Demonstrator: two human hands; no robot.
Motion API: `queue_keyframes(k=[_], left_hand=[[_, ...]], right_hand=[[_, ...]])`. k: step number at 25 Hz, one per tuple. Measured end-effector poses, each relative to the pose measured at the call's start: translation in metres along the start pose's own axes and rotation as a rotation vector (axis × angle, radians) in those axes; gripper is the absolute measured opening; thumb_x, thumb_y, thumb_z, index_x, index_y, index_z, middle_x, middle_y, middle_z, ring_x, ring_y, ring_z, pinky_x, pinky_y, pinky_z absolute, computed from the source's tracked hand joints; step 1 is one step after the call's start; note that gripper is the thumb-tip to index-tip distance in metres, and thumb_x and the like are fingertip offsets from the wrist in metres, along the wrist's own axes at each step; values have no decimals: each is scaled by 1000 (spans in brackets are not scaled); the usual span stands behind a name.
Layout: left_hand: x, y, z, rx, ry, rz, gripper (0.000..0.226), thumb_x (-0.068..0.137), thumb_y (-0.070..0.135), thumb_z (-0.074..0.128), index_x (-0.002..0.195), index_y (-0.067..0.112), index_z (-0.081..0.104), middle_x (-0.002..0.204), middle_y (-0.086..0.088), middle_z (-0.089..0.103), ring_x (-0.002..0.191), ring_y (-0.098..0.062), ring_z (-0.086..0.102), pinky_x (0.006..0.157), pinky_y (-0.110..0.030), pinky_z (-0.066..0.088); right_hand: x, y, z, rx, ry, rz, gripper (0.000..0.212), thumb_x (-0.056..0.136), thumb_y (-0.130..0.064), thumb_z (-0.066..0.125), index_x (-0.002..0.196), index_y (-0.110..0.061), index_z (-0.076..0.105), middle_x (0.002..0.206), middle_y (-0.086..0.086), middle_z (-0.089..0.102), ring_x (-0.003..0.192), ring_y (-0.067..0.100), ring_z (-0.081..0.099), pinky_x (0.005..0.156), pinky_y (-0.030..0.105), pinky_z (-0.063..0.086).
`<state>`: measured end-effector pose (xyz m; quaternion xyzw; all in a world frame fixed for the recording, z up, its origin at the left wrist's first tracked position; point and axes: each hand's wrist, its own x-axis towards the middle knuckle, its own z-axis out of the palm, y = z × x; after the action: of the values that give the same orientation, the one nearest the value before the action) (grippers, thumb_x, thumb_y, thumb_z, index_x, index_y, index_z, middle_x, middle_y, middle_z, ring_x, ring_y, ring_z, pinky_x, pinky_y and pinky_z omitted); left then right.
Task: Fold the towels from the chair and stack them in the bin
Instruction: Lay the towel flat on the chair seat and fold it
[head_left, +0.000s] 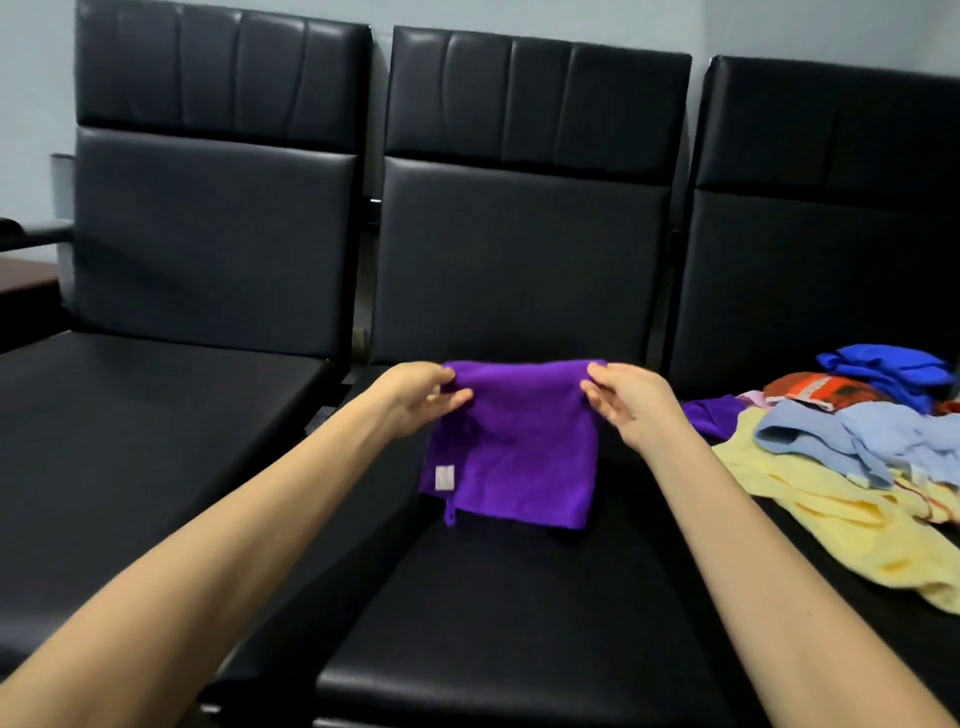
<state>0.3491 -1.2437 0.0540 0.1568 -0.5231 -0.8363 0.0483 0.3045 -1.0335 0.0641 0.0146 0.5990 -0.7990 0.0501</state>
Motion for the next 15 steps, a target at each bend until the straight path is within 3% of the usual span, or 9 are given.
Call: queue_keyframes(k=[3,5,7,10,13,15], left_hand=[[-5,22,13,-194,-104,275,20,94,-5,42,79,4,51,81,-13,57,65,-16,67,66,-21,58],[-11,18,6,-132,-157,246,14,95,4,49,82,7,54,79,-9,64,67,-14,67,66,-22,58],[-12,-5,-15,135,-161,92,16,93,11,55,77,13,51,73,-5,61,64,-13,62,58,-21,56],[-17,-39,-41,758,2,-93,29,84,4,66,69,18,45,70,-1,49,63,-9,49,53,-17,45],[-25,-48,-34,799,106,-89,27,80,8,72,70,18,49,74,2,52,77,-11,50,72,-24,42],[-26,-50,-28,810,146,-82,25,80,14,72,70,16,50,75,1,51,76,-12,47,70,-26,39]], right_hand=[[-1,-24,10,214,-88,-232,22,93,7,48,79,-9,54,55,-6,66,59,5,66,66,16,56],[-8,-22,7,134,-98,-230,24,92,8,47,78,-10,53,65,0,66,69,10,64,70,18,56],[-11,4,-7,-50,-98,-16,24,91,8,47,76,-10,51,73,8,57,70,15,57,57,18,55],[-18,44,-31,-537,-151,403,16,92,-3,54,79,-12,51,84,8,53,67,14,53,44,17,49],[-20,49,-36,-731,-176,460,11,92,-21,59,90,-13,52,84,1,51,62,11,52,42,18,41],[-20,44,-34,-770,-186,448,20,92,-31,58,84,-13,52,75,0,49,58,10,46,47,19,34]])
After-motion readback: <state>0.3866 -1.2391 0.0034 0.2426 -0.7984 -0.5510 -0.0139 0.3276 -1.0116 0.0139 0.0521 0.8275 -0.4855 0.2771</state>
